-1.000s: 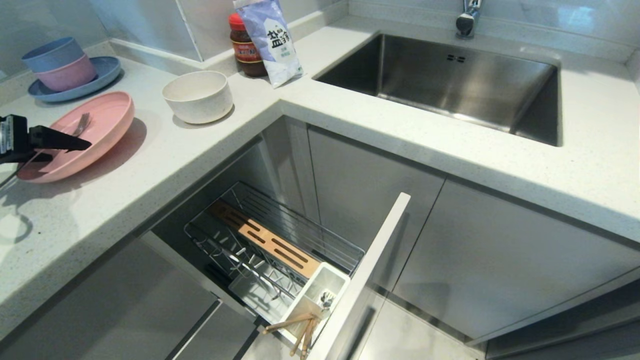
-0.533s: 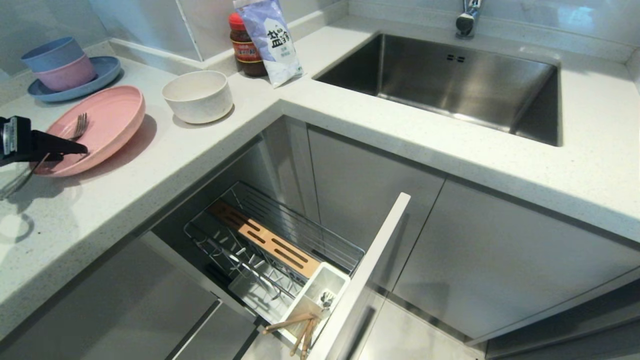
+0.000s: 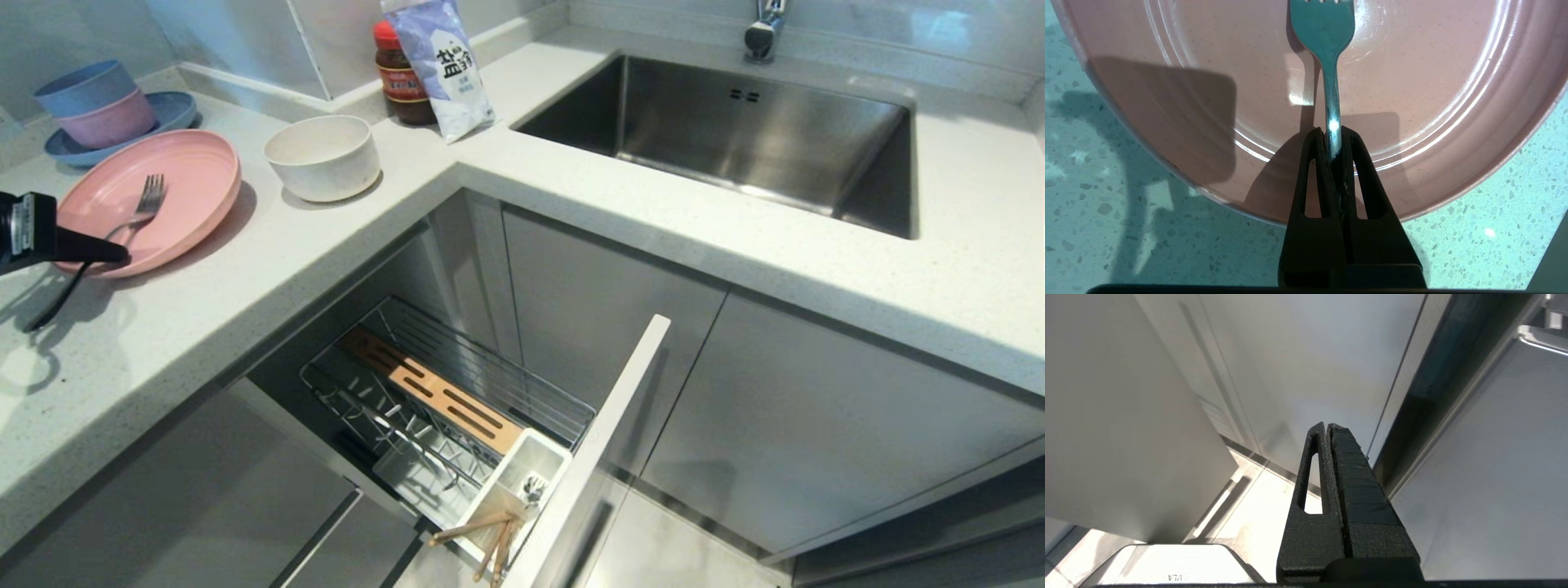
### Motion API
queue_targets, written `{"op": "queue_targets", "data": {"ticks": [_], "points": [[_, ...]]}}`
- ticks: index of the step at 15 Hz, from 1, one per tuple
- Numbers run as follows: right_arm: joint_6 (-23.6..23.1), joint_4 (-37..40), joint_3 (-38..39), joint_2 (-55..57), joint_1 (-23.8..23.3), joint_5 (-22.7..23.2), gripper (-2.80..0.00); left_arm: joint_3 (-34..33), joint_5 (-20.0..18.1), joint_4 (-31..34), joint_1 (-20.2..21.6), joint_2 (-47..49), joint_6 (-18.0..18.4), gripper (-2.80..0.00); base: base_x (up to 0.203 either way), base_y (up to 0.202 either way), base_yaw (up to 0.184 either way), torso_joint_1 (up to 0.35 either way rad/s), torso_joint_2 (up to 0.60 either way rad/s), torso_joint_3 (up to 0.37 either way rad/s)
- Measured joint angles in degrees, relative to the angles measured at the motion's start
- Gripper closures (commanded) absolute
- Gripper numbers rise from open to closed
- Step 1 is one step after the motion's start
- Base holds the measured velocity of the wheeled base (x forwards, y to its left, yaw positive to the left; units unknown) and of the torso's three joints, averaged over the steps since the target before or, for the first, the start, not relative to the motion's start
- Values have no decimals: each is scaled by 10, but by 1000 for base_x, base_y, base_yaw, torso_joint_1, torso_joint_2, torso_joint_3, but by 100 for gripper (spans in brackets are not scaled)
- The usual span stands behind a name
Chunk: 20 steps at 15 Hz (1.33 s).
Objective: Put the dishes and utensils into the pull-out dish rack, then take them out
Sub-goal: Pick up the fork and place it in the cupboard
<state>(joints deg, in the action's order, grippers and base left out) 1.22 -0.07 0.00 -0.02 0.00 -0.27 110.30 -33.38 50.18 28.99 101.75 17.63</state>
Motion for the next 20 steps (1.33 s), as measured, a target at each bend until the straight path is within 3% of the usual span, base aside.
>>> {"op": "queue_targets", "data": {"ticks": [5,11,15,20], "points": [[0,0,0,0,0,0,0,0,-4,1,0,-7,-5,0,0,0,0,0,0,0],[0,0,0,0,0,0,0,1,-4,0,4,-56,-57,0,0,0,0,0,0,0],[0,0,0,0,0,0,0,0,-5,-2,-6,-104,-127,0,0,0,0,0,0,0],[0,0,0,0,0,0,0,-1,-1,0,-100,-159,-270,0,0,0,0,0,0,0]]}}
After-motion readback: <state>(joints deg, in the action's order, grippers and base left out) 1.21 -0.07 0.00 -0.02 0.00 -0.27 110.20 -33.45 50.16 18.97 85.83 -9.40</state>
